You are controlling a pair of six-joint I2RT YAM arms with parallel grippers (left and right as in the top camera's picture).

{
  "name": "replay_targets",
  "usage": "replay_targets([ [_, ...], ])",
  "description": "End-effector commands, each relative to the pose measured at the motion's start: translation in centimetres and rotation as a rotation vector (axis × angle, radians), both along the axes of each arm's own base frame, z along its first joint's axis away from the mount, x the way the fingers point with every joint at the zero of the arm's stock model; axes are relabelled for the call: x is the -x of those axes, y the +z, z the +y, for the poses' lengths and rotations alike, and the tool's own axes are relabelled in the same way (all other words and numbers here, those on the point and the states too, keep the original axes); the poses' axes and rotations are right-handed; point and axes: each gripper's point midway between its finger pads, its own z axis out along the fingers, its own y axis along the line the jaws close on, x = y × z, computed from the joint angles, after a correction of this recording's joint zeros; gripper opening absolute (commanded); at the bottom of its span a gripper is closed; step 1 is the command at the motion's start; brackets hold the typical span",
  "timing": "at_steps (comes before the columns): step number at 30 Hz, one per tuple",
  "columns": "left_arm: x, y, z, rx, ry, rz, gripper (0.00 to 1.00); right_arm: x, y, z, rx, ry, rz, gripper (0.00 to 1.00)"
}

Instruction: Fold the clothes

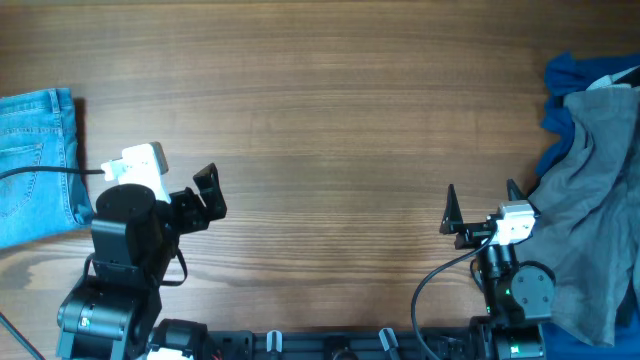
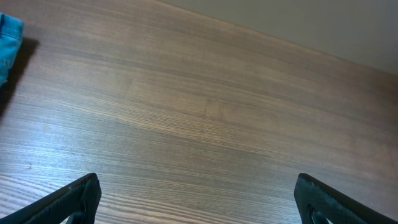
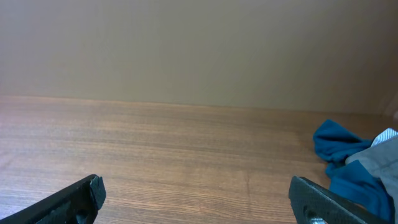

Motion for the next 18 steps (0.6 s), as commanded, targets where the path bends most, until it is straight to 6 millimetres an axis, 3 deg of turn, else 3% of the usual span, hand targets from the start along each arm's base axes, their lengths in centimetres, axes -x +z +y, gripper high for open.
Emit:
replay_targets([
  [1, 0.0, 0.0, 0.1, 0.006, 0.014, -0.003, 1.0, 0.1, 0.4, 0.2, 0.013, 0.011, -0.018, 1.0],
  [5, 0.1, 0.0, 0.2, 0.007, 0.014, -0.006, 1.0, 0.1, 0.4, 0.1, 0.013, 0.011, -0.017, 1.0],
  [10, 1.7, -0.7, 1.3, 0.014, 0.054, 0.02, 1.0, 0.1, 0.4, 0.2, 0.013, 0.011, -0.018, 1.0],
  [18, 3.2, -4.0, 2.5, 0.051, 0.024, -0.089, 1.0, 0.1, 0.4, 0.2, 0.013, 0.011, -0.018, 1.0],
])
